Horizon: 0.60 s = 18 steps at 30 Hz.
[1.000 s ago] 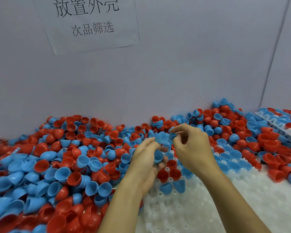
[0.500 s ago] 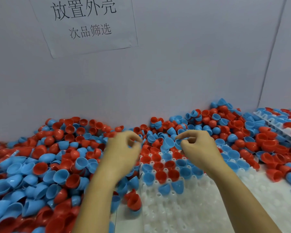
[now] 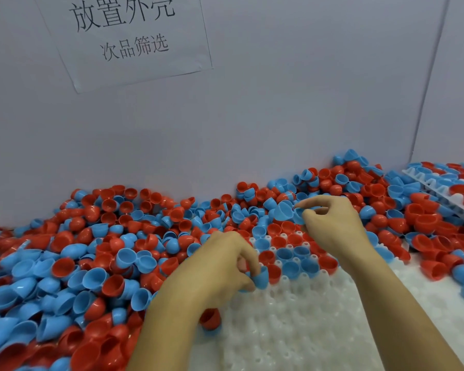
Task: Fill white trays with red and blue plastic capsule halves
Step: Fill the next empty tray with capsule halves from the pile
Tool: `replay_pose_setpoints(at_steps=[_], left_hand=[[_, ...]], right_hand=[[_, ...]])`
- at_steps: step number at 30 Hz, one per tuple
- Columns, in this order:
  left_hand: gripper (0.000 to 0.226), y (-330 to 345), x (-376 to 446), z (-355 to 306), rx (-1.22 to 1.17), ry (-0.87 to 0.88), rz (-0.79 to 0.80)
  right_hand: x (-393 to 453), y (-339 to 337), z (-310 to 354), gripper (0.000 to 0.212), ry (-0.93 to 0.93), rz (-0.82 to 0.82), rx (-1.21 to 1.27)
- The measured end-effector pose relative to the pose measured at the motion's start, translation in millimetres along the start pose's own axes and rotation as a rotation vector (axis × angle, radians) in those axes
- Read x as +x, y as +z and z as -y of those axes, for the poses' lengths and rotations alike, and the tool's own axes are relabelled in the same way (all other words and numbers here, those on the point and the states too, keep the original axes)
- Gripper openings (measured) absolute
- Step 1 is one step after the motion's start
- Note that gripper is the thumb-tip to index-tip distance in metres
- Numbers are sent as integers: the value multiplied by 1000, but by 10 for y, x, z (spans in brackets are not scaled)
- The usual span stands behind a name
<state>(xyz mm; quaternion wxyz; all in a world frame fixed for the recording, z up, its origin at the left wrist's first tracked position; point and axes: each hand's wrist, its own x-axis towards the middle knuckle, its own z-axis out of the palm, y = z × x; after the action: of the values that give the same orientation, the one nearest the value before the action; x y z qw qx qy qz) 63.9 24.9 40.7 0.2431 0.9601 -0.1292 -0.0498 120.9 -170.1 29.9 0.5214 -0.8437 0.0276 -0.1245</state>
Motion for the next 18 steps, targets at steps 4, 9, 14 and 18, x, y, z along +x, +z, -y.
replay_pose_setpoints(at_steps=[4, 9, 14, 18], left_hand=[[14, -106, -236, 65, 142, 2, 47], [29, 60, -322, 12, 484, 143, 201], [30, 149, -486, 101, 684, 288, 118], [29, 175, -498, 205, 606, 265, 69]], right_hand=[[-13, 9, -3, 34, -3, 18, 33], [-41, 84, 42, 34, -36, 106, 58], [-60, 165, 63, 31, -62, 175, 96], [-52, 191, 53, 30, -70, 188, 104]])
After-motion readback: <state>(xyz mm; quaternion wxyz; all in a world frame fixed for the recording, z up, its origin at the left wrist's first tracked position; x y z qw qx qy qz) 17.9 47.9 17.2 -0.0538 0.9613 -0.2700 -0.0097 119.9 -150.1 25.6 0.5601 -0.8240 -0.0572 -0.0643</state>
